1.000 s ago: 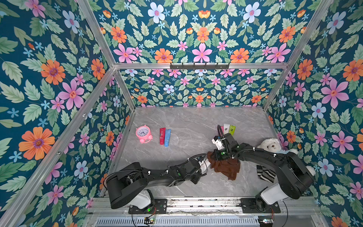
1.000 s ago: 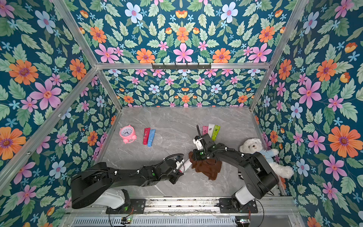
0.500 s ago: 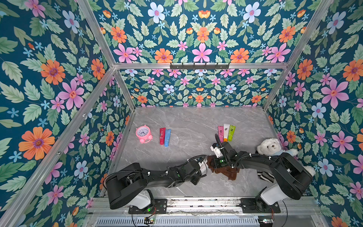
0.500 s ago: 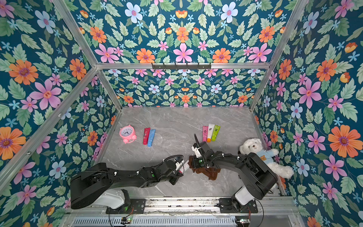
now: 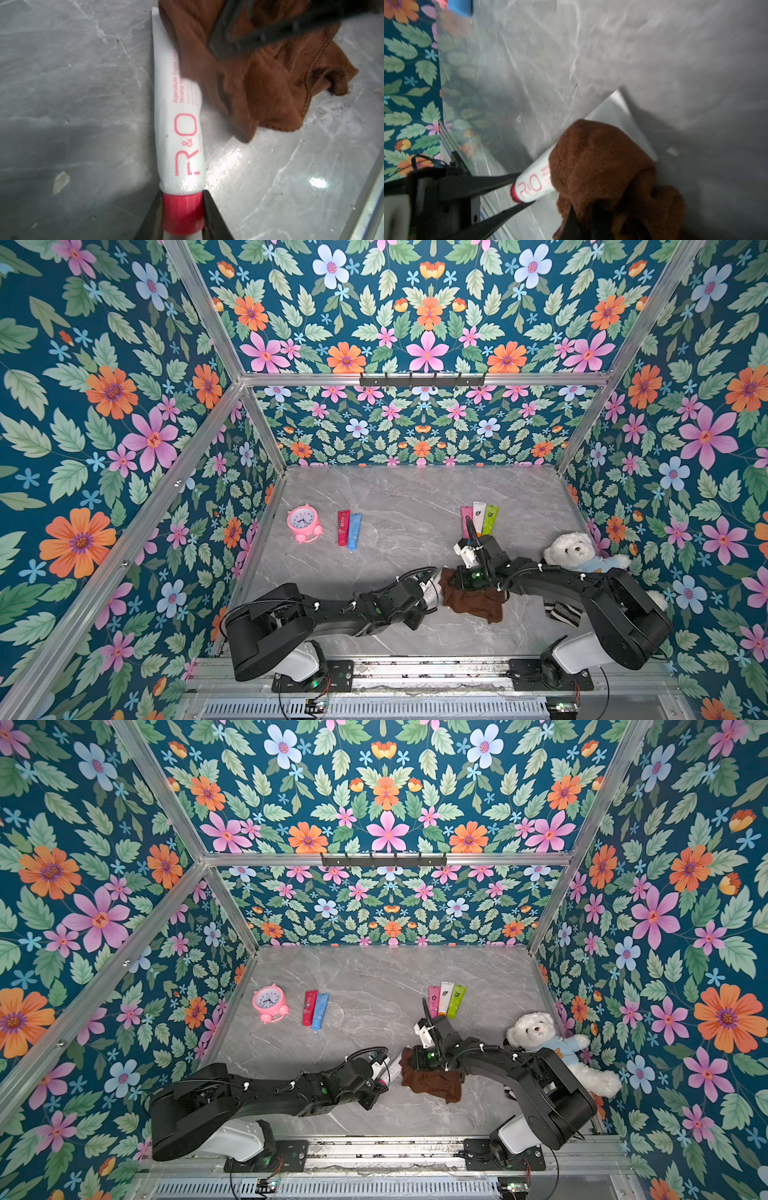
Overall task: Wipe the surface of the toothpaste tube
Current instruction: Wipe the dirt from the toothpaste tube.
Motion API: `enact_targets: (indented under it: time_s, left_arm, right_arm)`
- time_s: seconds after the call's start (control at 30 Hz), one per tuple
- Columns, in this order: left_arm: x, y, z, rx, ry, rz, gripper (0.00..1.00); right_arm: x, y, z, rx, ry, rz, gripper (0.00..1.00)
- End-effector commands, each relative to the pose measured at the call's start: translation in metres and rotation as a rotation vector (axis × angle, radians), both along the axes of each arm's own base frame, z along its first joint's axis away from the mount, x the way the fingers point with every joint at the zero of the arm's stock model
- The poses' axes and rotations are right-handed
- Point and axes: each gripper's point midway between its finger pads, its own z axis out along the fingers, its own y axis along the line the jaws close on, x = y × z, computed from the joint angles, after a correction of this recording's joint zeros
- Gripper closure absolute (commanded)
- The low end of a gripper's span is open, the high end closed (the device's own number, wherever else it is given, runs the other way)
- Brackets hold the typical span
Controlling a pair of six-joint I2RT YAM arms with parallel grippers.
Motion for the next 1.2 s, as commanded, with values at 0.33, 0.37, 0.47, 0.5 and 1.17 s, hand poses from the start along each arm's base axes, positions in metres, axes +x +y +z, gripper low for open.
enact_targets:
  time_s: [0.33, 0.37, 0.47, 0.5, 1.17]
  left_arm:
    - [-0.003, 0.001, -0.007, 0.045, 0.003, -0.015, 0.92]
    - [-0.004, 0.001, -0.008, 0.05, 0.006, -0.016, 0.92]
    - [-0.004, -0.001, -0.01, 0.054, 0.011, -0.023, 0.92]
    - [-0.004, -0.001, -0.011, 0.056, 0.012, -0.023, 0.92]
    - [-0.004, 0.003, -0.007, 0.044, 0.001, -0.01, 0.94]
  right_arm:
    - [0.009, 0.002, -0.025, -0.107, 0.014, 0.072, 1.0]
    - [0.004, 0.005, -0.027, -0.11, 0.021, 0.083, 1.0]
    - [-0.009, 0.017, -0.029, -0.101, 0.03, 0.117, 1.0]
    - [-0.015, 0.022, -0.027, -0.085, 0.034, 0.128, 1.0]
    - [0.002, -0.033, -0.044, -0.16, 0.065, -0.02, 1.0]
